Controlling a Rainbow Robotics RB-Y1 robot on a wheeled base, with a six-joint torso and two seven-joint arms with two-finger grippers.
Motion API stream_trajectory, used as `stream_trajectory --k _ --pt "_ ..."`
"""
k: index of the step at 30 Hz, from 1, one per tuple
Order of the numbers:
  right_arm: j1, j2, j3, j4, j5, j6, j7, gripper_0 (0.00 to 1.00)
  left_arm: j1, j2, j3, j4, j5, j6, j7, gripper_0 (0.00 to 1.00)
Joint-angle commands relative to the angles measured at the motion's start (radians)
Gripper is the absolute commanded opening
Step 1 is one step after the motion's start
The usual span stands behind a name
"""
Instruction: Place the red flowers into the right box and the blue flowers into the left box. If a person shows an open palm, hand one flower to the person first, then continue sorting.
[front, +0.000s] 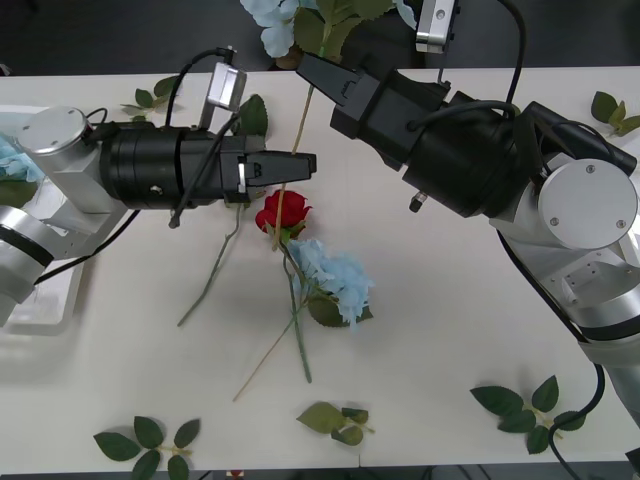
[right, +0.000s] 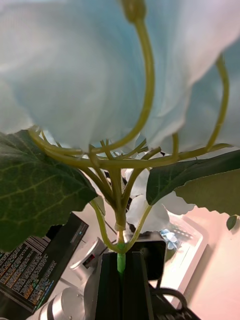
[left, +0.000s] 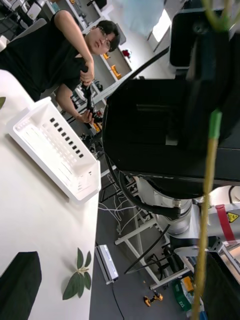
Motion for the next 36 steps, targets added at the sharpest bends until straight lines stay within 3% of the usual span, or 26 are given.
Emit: stream_trajectory --k 1,5,6,7,8,10,27,30,31,33,36 --pt "-0.038 0.025 0.009 -0.014 -0.009 -0.011 -0.022 0.0 -0.041 -0.017 -0.058 -0.064 0.015 -0.062 -0.017 0.89" --pt "-0.036 0.027 0.009 -0.014 -0.009 -0.012 -0.022 0.0 -0.041 -0.02 -0.085 -0.076 0.035 -0.093 -0.012 0.87" --pt "-0.036 0.025 0.009 -0.014 -0.009 -0.012 -0.022 0.0 -0.041 -0.021 -0.087 -0.076 0.037 -0.093 -0.01 0.77" --pt "-0.038 0.027 0.009 -0.014 -0.009 -0.012 -0.022 0.0 -0.041 -0.021 -0.087 -0.076 0.038 -0.093 -0.007 0.51" --pt "-0.036 0.025 0.009 -0.014 -0.009 -0.012 -0.022 0.0 -0.041 -0.023 -0.089 -0.076 0.038 -0.093 -0.004 0.15" --pt "-0.036 0.025 0.009 -0.014 -0.009 -0.012 -0.022 0.0 -0.042 -0.024 -0.089 -0.076 0.04 -0.091 0.002 0.0" --pt "-0.036 0.027 0.009 -0.014 -0.009 -0.017 -0.02 0.0 -0.042 -0.026 -0.089 -0.081 0.066 -0.093 0.011 0.0" --pt "-0.038 0.027 0.009 -0.014 -0.009 -0.023 -0.022 0.55 -0.042 -0.024 -0.087 -0.081 0.068 -0.091 0.011 0.0" --pt "-0.036 0.025 0.007 -0.014 -0.009 -0.024 -0.022 0.63 -0.041 -0.026 -0.089 -0.081 0.069 -0.091 0.011 0.0" --pt "-0.036 0.025 0.003 -0.014 -0.011 -0.024 -0.022 0.72 -0.041 -0.024 -0.089 -0.081 0.071 -0.091 0.009 0.0" --pt "-0.036 0.019 -0.005 -0.014 -0.031 -0.024 -0.022 0.73 -0.042 -0.024 -0.087 -0.081 0.072 -0.093 0.008 0.0"
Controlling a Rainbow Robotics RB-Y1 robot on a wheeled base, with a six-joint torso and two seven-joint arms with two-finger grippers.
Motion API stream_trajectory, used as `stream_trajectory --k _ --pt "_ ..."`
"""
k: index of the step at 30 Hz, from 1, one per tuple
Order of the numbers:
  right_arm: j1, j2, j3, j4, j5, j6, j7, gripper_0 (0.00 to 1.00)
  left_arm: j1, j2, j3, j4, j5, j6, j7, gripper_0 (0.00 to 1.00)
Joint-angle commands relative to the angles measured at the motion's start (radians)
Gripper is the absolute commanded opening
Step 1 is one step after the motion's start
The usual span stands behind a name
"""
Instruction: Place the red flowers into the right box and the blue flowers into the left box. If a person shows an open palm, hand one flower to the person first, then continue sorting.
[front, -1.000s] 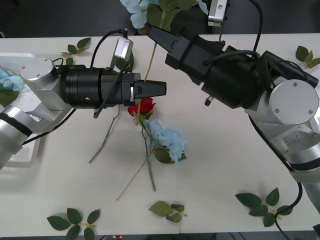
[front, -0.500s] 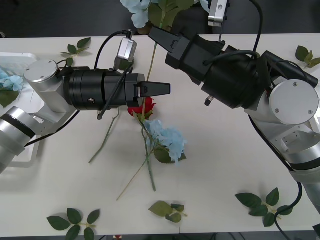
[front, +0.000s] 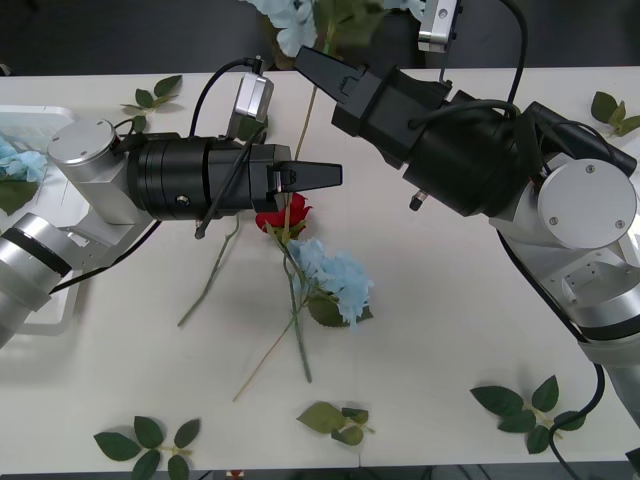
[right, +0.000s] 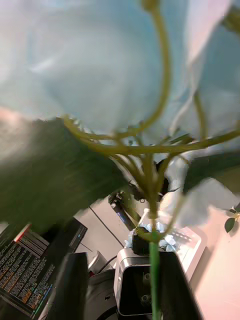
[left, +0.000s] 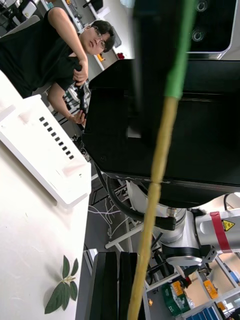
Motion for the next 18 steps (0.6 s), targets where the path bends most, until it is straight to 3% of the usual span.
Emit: stream_trajectory --k 1,6,10,18 --pt "-0.035 0.014 -0.011 -0.017 -0.048 -0.011 -0.022 0.73 -0.042 -0.018 -0.006 -0.03 0.02 -0.008 0.006 0.0" --pt "-0.01 -0.01 -0.075 -0.019 -0.118 0.046 -0.007 0.76 -0.042 -0.011 -0.008 -0.031 0.022 -0.008 0.006 0.0" --pt "0.039 -0.046 -0.207 -0.02 -0.153 0.199 0.007 0.77 -0.053 0.025 -0.011 -0.031 0.025 -0.008 0.013 0.0" --pt "0.172 -0.151 -0.427 0.012 -0.149 0.526 0.01 0.77 -0.085 0.25 -0.031 -0.031 0.025 -0.035 0.143 0.0"
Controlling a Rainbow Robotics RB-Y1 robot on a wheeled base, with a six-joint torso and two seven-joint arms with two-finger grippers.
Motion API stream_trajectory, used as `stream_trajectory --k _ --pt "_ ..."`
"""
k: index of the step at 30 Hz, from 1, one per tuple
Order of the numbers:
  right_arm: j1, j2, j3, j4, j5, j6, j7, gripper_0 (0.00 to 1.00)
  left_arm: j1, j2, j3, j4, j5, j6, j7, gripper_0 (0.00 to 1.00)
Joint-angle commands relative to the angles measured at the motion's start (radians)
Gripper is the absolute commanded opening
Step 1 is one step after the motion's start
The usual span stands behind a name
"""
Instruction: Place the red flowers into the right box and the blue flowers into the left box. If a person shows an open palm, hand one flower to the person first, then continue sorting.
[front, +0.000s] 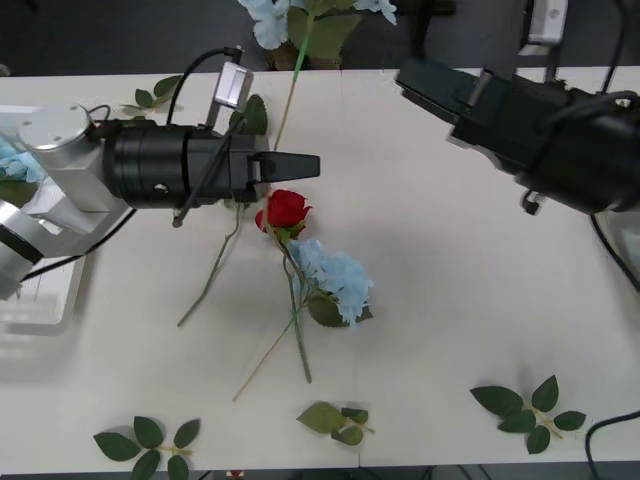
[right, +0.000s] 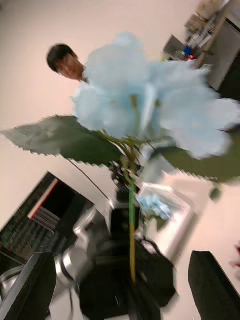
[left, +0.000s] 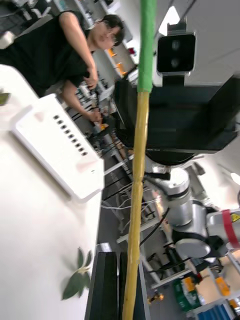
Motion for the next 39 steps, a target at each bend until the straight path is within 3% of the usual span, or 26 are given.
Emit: stream_trajectory --k 1,5,9,14,19,27,32,39 --pt "0.077 -0.108 -0.105 0.033 0.033 0.147 0.01 0.77 -0.061 0.211 -0.02 -0.029 0.019 -0.027 0.156 0.0" --pt "0.1 -0.154 -0.129 0.131 0.128 0.305 0.015 0.77 -0.05 0.401 -0.021 -0.031 0.024 -0.025 0.248 0.0" --pt "0.105 -0.184 -0.099 0.195 0.284 0.364 0.019 0.76 0.002 0.568 -0.02 -0.026 0.025 -0.031 0.328 0.0" --pt "0.103 -0.192 0.013 0.234 0.534 0.266 0.004 0.77 0.131 0.736 -0.012 0.052 0.04 -0.038 0.353 0.0" --pt "0.082 -0.163 0.112 0.289 0.65 0.137 -0.021 0.77 0.257 0.823 -0.011 0.181 0.036 -0.038 0.344 0.0" --pt "0.051 -0.026 0.082 0.301 0.861 0.114 -0.036 0.76 0.336 0.812 -0.011 0.434 -0.052 -0.079 0.27 0.0" --pt "0.011 0.038 0.084 0.301 0.9 0.101 -0.021 0.77 0.28 0.739 -0.012 0.621 -0.119 -0.081 0.184 0.0" --pt "-0.063 0.052 0.073 0.301 0.794 0.175 0.099 0.76 0.223 0.682 -0.012 0.647 -0.22 -0.128 0.187 0.0"
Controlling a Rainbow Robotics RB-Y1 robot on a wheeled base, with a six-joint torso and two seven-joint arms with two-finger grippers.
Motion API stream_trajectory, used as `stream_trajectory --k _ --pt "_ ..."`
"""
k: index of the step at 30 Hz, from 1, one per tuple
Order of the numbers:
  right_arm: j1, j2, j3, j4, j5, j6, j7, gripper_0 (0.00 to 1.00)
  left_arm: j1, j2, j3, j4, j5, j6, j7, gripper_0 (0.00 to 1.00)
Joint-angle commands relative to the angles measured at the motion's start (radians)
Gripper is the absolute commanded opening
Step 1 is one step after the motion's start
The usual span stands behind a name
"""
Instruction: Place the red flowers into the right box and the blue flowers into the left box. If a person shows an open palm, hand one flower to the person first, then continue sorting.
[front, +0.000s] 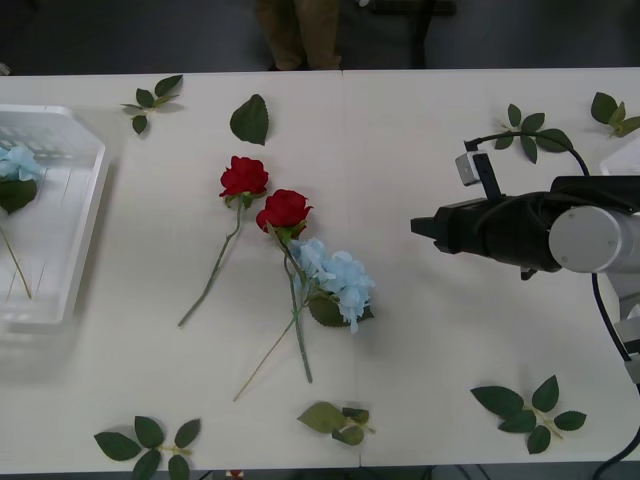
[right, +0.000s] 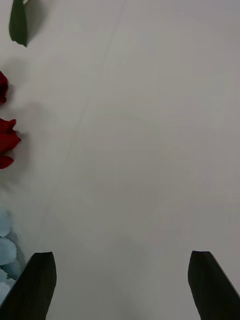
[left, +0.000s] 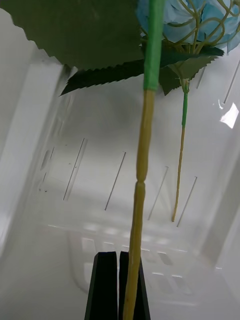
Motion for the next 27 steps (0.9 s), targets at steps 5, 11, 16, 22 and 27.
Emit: stream_trajectory --k 5,11,16,22,27 --pt "-0.127 0.007 -0.1 -0.01 -0.223 0.17 0.221 0.77 -0.066 -0.022 0.012 -0.046 -0.021 -0.047 -0.006 0.0" --pt "-0.171 -0.12 -0.102 -0.01 -0.448 0.216 0.361 0.76 -0.074 -0.054 0.012 -0.072 -0.021 -0.056 -0.003 0.0" --pt "-0.166 -0.217 -0.08 -0.01 -0.58 0.179 0.451 0.77 -0.07 -0.081 0.012 -0.063 -0.05 -0.07 -0.003 0.05" --pt "-0.13 -0.323 -0.011 -0.01 -0.741 0.065 0.558 0.77 -0.067 -0.081 0.012 -0.046 -0.061 -0.065 -0.003 1.0" --pt "-0.113 -0.403 0.081 -0.01 -0.87 -0.033 0.661 0.76 -0.06 -0.081 0.013 -0.034 -0.063 -0.062 -0.012 1.0"
